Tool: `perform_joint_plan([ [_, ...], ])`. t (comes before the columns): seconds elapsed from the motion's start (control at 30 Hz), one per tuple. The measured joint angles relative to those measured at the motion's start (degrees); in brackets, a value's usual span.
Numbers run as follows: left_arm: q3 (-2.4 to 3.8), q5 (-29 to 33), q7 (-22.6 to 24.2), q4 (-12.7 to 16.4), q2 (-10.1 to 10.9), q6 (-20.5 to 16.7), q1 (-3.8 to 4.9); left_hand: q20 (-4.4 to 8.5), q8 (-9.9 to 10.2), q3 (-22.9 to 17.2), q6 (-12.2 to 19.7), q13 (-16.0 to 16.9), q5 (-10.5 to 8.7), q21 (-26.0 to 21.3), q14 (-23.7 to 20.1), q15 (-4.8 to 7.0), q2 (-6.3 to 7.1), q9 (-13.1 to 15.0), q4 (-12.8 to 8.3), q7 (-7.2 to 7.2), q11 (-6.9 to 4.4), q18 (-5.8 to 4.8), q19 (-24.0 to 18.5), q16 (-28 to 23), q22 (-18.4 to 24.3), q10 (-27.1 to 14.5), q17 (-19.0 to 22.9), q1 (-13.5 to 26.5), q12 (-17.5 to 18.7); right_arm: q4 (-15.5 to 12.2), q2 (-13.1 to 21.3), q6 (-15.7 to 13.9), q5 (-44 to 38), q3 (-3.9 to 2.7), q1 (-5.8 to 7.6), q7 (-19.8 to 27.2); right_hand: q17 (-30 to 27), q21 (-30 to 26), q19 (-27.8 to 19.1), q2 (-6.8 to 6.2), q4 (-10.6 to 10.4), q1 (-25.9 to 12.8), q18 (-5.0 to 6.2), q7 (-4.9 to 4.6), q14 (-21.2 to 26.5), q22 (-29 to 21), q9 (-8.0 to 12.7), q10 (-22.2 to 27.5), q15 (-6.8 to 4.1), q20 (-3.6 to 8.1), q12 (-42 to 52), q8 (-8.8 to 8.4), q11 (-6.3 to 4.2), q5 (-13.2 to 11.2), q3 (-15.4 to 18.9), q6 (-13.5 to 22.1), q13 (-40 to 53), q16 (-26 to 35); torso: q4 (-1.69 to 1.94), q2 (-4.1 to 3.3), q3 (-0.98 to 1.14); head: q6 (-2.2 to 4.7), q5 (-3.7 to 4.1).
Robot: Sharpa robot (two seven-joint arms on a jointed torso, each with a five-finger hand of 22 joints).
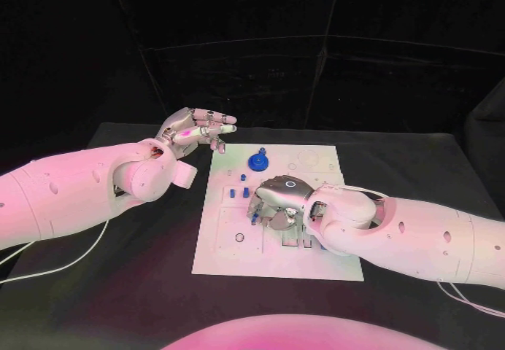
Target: Assemble the parts on the task board
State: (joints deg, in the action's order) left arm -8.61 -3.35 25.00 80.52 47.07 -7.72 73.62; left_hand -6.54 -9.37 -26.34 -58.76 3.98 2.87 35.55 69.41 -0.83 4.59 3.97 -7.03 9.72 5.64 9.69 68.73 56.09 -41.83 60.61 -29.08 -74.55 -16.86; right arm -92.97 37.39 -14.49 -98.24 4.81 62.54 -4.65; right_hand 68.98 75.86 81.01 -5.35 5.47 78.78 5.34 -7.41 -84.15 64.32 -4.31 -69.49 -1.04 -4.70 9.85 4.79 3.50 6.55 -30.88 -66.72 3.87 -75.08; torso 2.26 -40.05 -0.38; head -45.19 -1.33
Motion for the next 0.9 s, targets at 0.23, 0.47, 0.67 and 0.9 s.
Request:
perform_joint_plan([
  [0.23,0.0,0.0,0.0,-0.1,0.0,0.1,0.0,0.0,0.0,0.0,0.0,0.0,0.0,0.0,0.0,0.0,0.0,0.0,0.0,0.0,0.0,0.0,0.0,0.0,0.0,0.0,0.0,0.0,0.0,-0.4,0.3,0.3,-0.4,0.0,0.01,0.0,0.0,0.0,0.0,0.0,0.0,0.0,0.0,0.0,0.0,0.0,0.0,0.0,0.0,0.0,-0.1,-0.02,0.0,0.0,0.0,0.0,0.0,0.0,-0.03,0.01,0.01,-0.18,-0.04],
  [0.47,0.0,0.0,0.0,-0.2,0.0,0.1,0.0,0.0,0.0,0.0,0.0,0.0,0.0,0.0,0.0,0.0,0.0,0.0,0.0,0.0,0.0,0.0,0.0,0.0,0.0,0.0,0.0,0.0,0.0,-0.5,0.4,0.4,-0.6,0.0,0.01,0.1,0.0,0.0,0.0,0.0,0.0,0.0,0.0,0.01,0.0,0.0,0.0,0.0,0.0,0.0,-0.1,-0.03,0.01,0.0,0.0,0.0,0.0,0.0,-0.04,0.02,0.01,-0.2,-0.05],
  [0.67,0.0,0.0,0.0,-0.2,0.0,0.2,0.0,0.0,0.0,0.0,0.0,0.0,0.0,0.0,0.0,0.0,0.0,0.0,0.0,0.0,0.0,0.0,0.0,0.0,0.0,0.0,0.0,0.0,0.0,-0.5,0.3,0.6,-0.7,0.04,0.0,0.1,0.0,0.0,0.0,0.0,0.1,0.0,0.0,0.01,0.0,0.0,0.0,0.1,0.0,0.0,-0.1,-0.04,0.1,0.0,-0.1,0.0,0.0,0.0,-0.04,0.02,0.0,-0.24,-0.02],
  [0.9,0.0,0.0,0.0,-0.2,0.1,0.3,0.0,0.0,0.0,0.0,0.0,0.0,0.0,0.0,0.0,0.0,0.0,0.0,0.0,0.0,0.0,-0.01,0.0,0.0,0.0,0.0,0.0,0.0,0.0,-0.5,0.1,0.9,-1.0,0.07,-0.04,0.1,0.0,0.0,0.0,-0.01,0.1,0.0,0.0,0.01,0.0,0.0,0.0,0.1,0.0,0.0,-0.1,-0.04,0.1,0.0,-0.1,0.0,0.0,0.0,-0.03,0.01,-0.03,-0.28,0.01],
])
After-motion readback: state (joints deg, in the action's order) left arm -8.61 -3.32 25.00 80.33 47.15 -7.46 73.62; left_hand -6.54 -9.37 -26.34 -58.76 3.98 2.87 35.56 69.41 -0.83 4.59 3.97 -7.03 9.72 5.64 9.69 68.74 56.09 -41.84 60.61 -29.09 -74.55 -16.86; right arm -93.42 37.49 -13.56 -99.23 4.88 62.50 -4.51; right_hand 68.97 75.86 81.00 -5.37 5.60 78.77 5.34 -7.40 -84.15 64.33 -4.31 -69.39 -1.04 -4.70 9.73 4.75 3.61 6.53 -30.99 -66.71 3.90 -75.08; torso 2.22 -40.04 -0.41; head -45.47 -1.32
